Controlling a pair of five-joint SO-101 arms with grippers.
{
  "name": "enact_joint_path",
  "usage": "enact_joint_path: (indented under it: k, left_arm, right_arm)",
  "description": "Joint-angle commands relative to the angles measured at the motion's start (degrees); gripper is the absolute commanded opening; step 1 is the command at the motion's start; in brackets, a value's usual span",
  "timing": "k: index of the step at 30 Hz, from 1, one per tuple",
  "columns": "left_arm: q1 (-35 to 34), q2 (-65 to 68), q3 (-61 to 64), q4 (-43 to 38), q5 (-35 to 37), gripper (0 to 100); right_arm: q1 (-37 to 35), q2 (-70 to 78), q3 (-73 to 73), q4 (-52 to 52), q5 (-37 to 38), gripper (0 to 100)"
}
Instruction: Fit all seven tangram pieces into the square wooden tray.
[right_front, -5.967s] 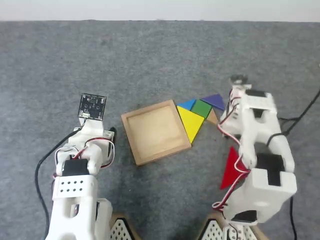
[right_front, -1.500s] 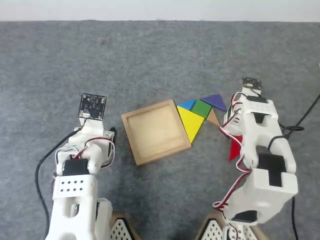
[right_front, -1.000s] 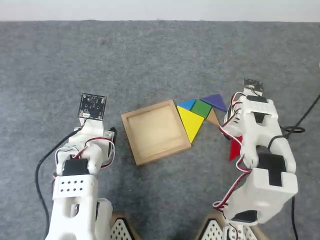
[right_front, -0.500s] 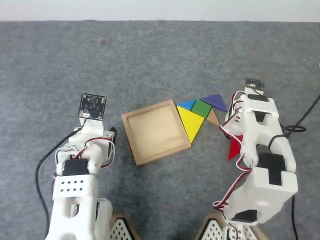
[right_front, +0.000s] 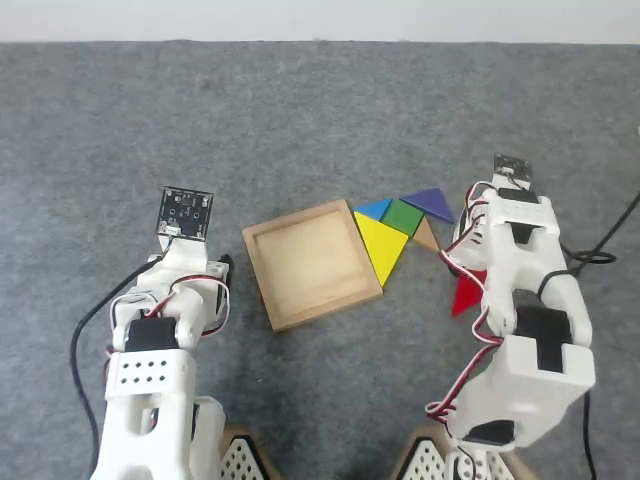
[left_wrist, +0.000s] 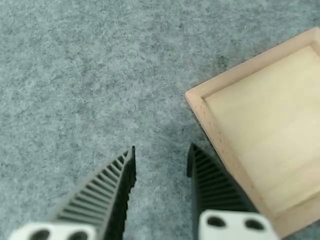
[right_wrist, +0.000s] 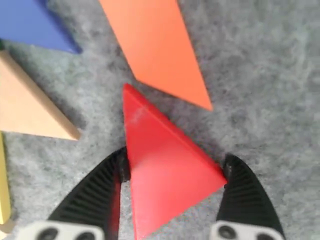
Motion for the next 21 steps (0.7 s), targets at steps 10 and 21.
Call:
enact_joint_path:
  k: [10,21]
  left_arm:
    - [0.44,0.18,-0.75,0.26,-0.18,17]
    - [0.44,0.18,-0.75,0.26,-0.18,17]
  right_arm:
    - [-0.57,-0.84,-3.16,2.77,-2.81,12.9]
    - [-0.75,-6.20,-3.34,5.76,-3.08,12.9]
